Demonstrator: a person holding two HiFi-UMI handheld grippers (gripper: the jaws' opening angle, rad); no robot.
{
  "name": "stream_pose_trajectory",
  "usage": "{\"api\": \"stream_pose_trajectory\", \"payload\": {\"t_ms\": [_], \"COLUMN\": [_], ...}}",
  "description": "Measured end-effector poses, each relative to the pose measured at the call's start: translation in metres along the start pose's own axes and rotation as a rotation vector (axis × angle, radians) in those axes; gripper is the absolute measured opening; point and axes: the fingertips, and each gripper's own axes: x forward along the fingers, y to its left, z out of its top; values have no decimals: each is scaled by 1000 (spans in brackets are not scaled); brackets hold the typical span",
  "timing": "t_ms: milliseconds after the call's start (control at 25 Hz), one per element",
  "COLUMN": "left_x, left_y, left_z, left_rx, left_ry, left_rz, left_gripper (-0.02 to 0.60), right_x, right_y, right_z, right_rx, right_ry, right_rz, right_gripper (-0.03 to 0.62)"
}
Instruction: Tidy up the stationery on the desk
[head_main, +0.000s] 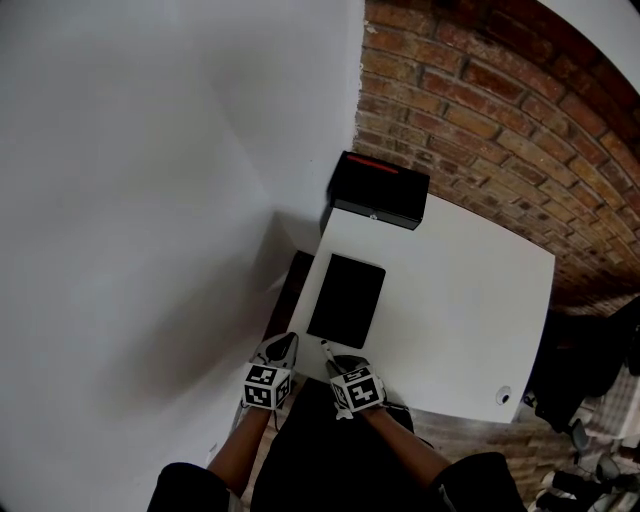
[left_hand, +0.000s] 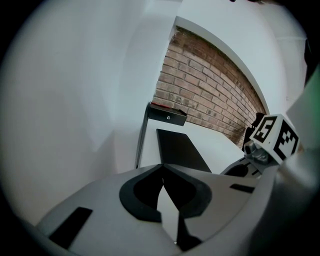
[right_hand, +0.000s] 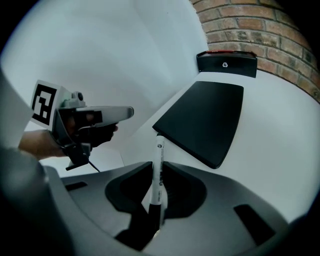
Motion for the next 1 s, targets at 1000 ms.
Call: {"api": "stream_pose_trajectory", "payload": {"t_ms": [1000], "left_x": [59], "left_y": [-62], "left_z": [39], "left_rx": [146], "left_ry": [31], "left_rz": [-172], "left_gripper": [15], "right_x": [-56], "right_y": [-88], "right_z": [42], "right_rx": [274], "right_ry": [-214], "right_rz": [-118], "right_gripper": [81]}}
